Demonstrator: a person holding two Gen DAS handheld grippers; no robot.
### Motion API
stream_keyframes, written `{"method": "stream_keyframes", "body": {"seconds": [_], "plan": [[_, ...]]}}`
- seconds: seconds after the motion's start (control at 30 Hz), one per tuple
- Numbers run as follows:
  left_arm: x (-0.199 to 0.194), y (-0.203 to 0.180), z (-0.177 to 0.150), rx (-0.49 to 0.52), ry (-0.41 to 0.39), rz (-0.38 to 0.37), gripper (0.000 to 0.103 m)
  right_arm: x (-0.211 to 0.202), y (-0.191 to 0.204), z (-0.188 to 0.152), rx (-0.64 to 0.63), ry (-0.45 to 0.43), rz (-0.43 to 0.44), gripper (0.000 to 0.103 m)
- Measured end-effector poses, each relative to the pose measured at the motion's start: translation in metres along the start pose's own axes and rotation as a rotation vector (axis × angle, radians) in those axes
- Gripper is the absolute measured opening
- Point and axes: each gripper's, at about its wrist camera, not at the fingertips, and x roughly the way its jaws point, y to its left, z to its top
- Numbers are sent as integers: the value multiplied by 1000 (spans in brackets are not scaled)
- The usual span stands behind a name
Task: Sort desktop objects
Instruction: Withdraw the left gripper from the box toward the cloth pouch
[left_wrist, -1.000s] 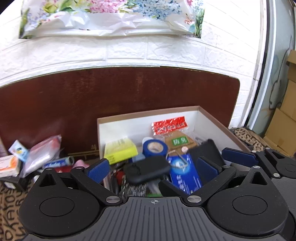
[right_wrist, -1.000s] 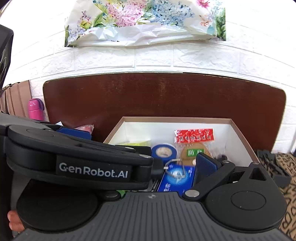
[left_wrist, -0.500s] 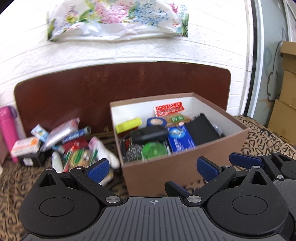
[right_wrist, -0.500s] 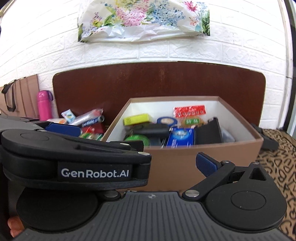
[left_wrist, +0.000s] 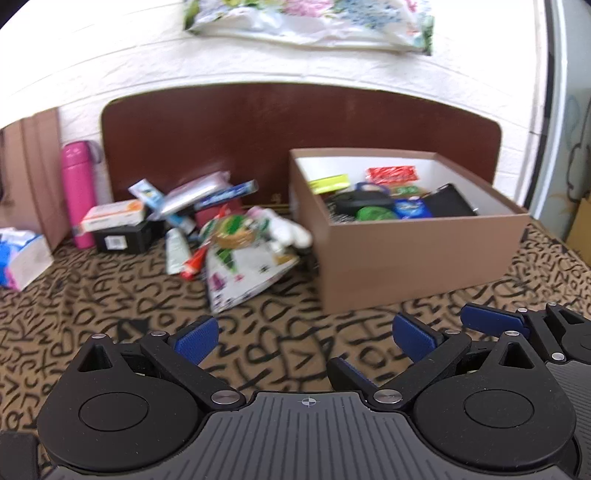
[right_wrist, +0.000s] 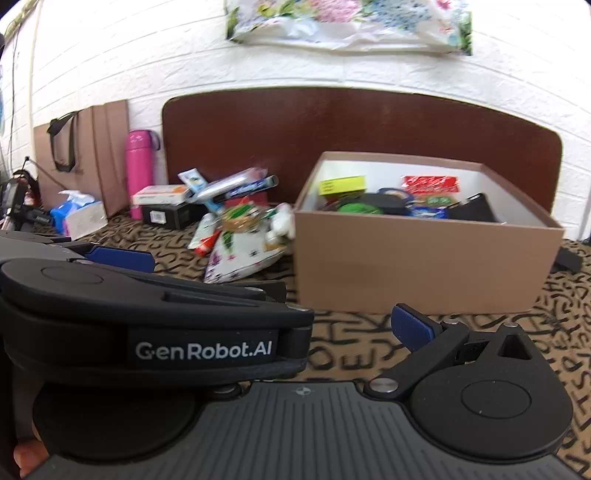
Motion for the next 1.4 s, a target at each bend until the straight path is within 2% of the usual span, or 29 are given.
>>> {"method": "stream_keyframes", "body": {"seconds": [0.2, 0.4, 0.77, 0.93, 1.03, 1.17, 1.4], "plan": [[-7, 19, -9, -34, 13, 26, 103, 2, 21, -4, -22, 17, 23, 103], [-7, 34, -11, -57, 19, 9, 103, 8, 31, -4, -12, 36, 44, 103], [24, 83, -7, -131, 32, 42, 103, 50, 42, 2, -9, 61, 104, 103], [54, 100, 5, -124, 45, 8, 103, 81, 47, 7, -21, 55, 111, 102], [71, 111, 12, -140, 57, -31, 101, 99, 45, 11, 6, 67, 124, 98], [92, 120, 20, -145, 87, -85, 96, 120, 47, 16, 39, 80, 129, 92], [124, 120, 33, -96, 119, -131, 86, 147, 50, 25, 79, 74, 85, 82]]}}
